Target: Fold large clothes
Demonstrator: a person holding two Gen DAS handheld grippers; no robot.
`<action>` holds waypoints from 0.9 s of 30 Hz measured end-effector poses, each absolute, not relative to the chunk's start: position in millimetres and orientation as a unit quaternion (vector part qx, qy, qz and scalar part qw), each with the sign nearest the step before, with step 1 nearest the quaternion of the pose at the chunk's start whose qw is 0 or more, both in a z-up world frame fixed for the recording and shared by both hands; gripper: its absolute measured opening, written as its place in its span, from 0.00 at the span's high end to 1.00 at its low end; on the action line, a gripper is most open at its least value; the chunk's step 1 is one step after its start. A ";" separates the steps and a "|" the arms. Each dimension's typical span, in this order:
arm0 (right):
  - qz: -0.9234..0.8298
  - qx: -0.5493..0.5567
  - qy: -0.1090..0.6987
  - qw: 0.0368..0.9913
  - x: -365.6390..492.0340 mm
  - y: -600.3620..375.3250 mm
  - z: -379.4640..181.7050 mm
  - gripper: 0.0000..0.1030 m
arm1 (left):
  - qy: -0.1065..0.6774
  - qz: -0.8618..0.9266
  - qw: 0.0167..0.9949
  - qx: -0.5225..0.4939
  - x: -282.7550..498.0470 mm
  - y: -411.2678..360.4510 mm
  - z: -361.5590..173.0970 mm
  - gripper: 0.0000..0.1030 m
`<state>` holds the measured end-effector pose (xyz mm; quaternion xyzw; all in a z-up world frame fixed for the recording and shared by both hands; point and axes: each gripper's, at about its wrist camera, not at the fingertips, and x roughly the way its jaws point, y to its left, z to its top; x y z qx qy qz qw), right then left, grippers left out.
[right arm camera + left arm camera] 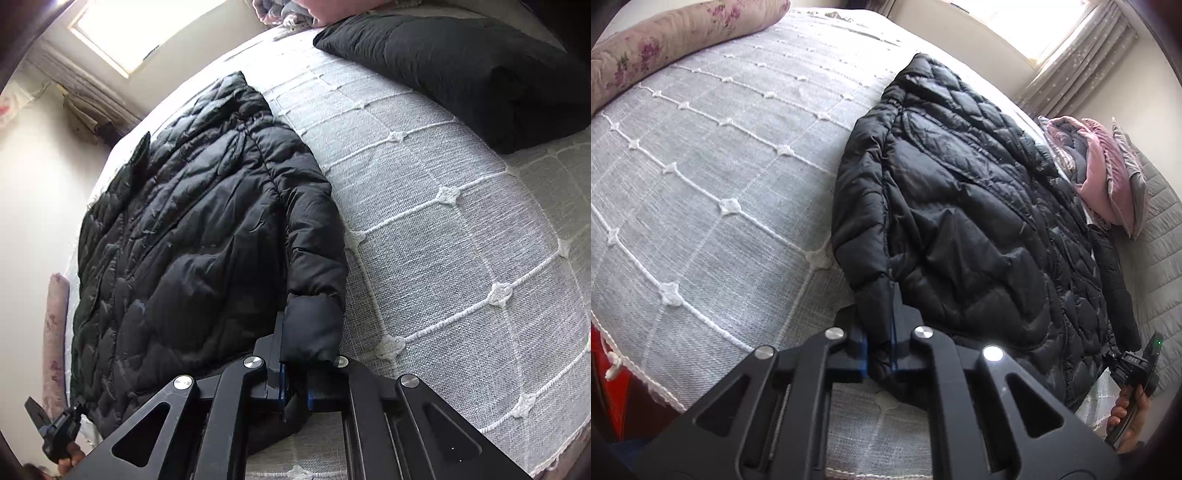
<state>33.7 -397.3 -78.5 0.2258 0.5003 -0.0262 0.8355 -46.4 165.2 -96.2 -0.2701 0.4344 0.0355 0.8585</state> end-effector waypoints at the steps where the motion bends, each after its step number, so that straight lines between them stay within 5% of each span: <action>1: -0.023 0.233 0.490 0.839 29.2 -398.7 -74.8 0.95 | 0.429 0.033 0.860 -0.274 -49.0 167.6 -93.6 0.91; 27: 0.131 0.340 0.307 0.879 -103.9 -419.9 11.8 0.96 | 0.314 0.002 0.905 -0.288 -170.9 171.0 20.2 0.95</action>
